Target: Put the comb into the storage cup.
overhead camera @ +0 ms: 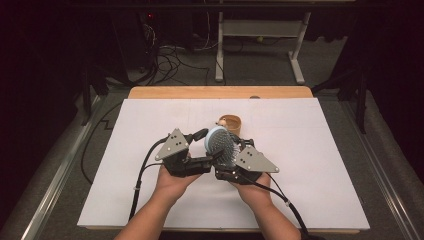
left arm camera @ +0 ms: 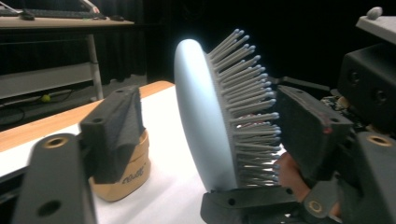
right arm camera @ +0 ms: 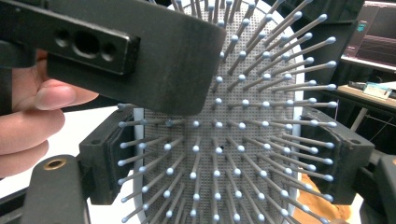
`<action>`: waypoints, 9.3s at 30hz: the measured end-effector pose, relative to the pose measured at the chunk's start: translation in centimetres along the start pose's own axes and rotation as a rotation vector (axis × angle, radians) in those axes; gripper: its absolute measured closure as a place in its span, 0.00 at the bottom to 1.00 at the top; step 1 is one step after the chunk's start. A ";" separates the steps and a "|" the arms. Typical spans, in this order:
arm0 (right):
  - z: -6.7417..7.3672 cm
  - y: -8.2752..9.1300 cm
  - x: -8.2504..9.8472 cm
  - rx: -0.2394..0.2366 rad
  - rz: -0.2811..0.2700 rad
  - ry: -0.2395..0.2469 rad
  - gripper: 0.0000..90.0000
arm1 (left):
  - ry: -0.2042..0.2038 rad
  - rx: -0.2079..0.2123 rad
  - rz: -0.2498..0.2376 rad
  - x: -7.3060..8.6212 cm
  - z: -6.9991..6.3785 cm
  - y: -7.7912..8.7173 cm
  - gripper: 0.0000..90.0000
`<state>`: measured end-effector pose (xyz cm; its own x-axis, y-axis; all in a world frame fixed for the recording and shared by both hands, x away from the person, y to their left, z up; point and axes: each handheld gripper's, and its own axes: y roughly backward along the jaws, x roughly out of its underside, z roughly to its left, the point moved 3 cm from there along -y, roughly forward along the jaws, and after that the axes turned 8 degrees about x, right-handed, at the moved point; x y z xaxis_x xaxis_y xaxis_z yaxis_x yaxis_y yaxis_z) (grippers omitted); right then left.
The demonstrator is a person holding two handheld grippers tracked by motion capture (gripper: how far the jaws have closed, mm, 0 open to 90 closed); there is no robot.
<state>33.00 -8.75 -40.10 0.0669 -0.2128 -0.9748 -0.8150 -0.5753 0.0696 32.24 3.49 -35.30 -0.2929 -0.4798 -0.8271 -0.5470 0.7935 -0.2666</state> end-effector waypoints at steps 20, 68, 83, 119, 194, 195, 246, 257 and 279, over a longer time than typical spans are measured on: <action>-0.2 -0.3 0.2 0.034 0.005 0.008 0.23 | 0.036 -0.029 0.017 0.3 -0.3 -0.7 0.58; -1.2 -0.4 1.5 -0.061 0.123 -0.103 0.00 | -0.058 -0.085 -0.069 -1.7 0.9 1.4 0.64; -3.7 2.3 3.1 -0.019 0.153 -0.121 0.00 | -0.078 -0.128 -0.119 -3.2 2.2 3.2 0.64; -10.6 10.6 8.7 0.175 0.211 -0.196 0.00 | -0.107 -0.208 -0.168 -5.7 4.7 7.0 0.64; -11.4 11.3 9.0 0.194 0.181 -0.221 0.00 | -0.081 -0.101 -0.211 -9.8 2.9 -2.9 0.64; -11.4 11.3 9.0 0.193 0.181 -0.221 0.00 | -0.082 -0.100 -0.211 -9.8 2.8 -3.0 0.64; -12.0 11.7 9.1 0.202 0.158 -0.256 0.00 | -0.106 -0.151 -0.182 -6.9 6.1 -10.4 0.64; -11.9 11.8 9.1 0.199 0.155 -0.256 0.00 | -0.084 -0.168 -0.178 -5.8 7.1 -10.5 0.64; -11.8 11.7 9.1 0.195 0.158 -0.255 0.00 | -0.053 -0.205 -0.158 -3.7 8.9 -10.4 0.64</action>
<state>30.87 -26.77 -45.69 -0.1943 -0.0685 -0.9786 -0.9001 -0.3842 0.2056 46.00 0.38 -33.88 -0.1526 -0.5673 -0.8092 -0.7319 0.6151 -0.2932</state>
